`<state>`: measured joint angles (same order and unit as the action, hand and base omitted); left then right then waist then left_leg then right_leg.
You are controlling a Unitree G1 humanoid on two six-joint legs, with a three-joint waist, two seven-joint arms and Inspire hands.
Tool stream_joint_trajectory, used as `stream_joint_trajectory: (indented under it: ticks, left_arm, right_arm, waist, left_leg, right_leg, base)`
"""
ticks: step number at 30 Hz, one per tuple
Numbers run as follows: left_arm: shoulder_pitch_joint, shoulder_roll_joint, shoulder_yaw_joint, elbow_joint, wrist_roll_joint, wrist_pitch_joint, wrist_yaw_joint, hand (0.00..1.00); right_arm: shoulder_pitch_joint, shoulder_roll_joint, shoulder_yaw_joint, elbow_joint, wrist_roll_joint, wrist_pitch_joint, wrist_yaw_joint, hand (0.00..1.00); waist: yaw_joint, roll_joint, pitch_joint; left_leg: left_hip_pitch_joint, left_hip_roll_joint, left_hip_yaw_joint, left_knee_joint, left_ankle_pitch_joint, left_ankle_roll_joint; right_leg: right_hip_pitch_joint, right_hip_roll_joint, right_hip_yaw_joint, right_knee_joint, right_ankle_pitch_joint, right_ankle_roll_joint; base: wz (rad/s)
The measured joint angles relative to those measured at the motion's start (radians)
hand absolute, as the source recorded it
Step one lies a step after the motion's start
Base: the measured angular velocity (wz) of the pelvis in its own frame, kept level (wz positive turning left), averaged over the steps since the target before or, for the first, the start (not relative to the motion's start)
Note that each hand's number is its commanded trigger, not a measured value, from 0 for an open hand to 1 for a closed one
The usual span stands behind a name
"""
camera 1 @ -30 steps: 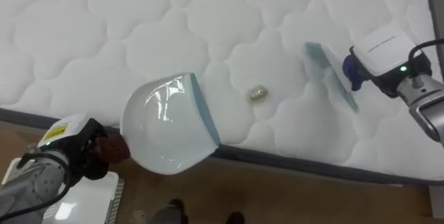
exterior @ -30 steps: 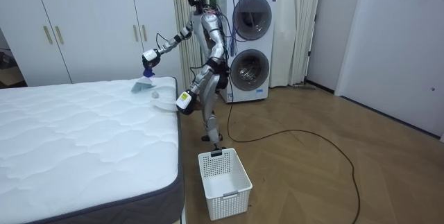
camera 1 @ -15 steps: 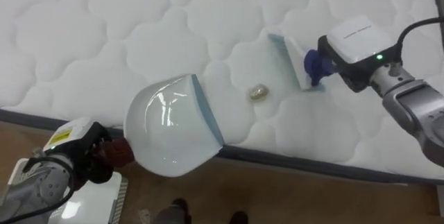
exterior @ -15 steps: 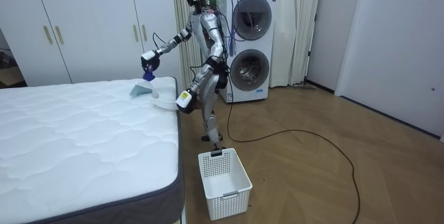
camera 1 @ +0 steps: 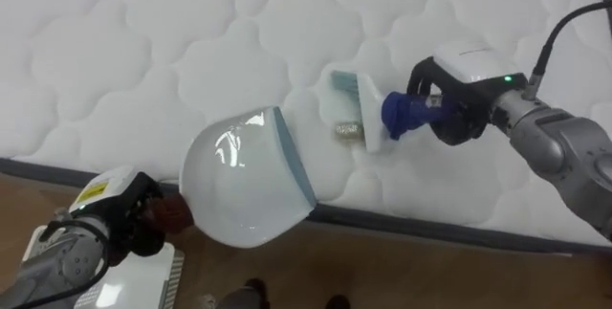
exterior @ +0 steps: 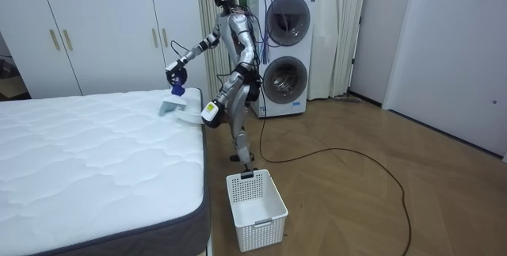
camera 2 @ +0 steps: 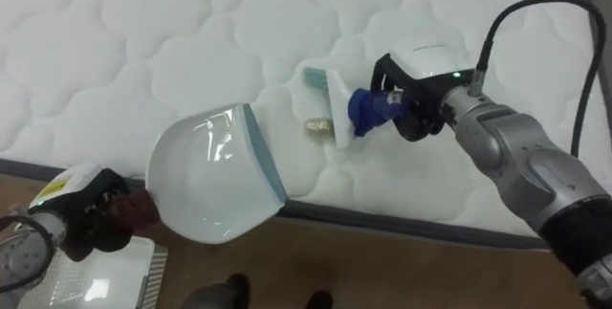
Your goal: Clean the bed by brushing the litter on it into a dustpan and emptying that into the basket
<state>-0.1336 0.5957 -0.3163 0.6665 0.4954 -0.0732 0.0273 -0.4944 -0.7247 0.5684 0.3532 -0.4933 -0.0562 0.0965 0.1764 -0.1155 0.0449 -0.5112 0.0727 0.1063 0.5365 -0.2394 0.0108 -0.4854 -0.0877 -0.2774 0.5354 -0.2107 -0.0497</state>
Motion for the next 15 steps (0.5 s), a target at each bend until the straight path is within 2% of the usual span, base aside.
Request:
stream_joint_trajectory:
  ticks: [4, 11, 15]
  left_arm:
    - [0.000, 0.000, 0.000, 0.000, -0.002, -0.001, -0.001, 1.00]
    - [-0.001, -0.002, 0.000, 0.026, -0.014, -0.017, -0.004, 1.00]
    - [-0.001, -0.014, 0.000, 0.037, -0.013, -0.018, -0.005, 1.00]
  right_arm:
    - [0.001, 0.028, 0.000, -0.004, 0.035, -0.005, 0.069, 1.00]
    - [0.005, 0.028, 0.000, -0.018, 0.045, -0.016, 0.129, 1.00]
    - [0.010, 0.028, 0.000, -0.045, 0.062, -0.016, 0.152, 1.00]
  waist:
    - [0.000, 0.005, -0.0028]
    - [-0.006, 0.008, -0.0048]
    - [-0.003, 0.009, -0.0049]
  left_leg:
    - [-0.001, -0.002, -0.001, 0.000, 0.002, -0.004]
    - [0.000, -0.014, -0.022, 0.005, 0.005, -0.008]
    - [0.000, -0.015, -0.025, 0.010, 0.005, -0.008]
  right_leg:
    - [0.000, 0.001, -0.004, 0.000, -0.004, -0.006]
    - [0.007, -0.013, -0.016, 0.000, -0.020, -0.010]
    - [0.008, -0.014, -0.016, -0.001, -0.023, -0.010]
  base:
    - [0.00]
    - [0.04]
    - [0.03]
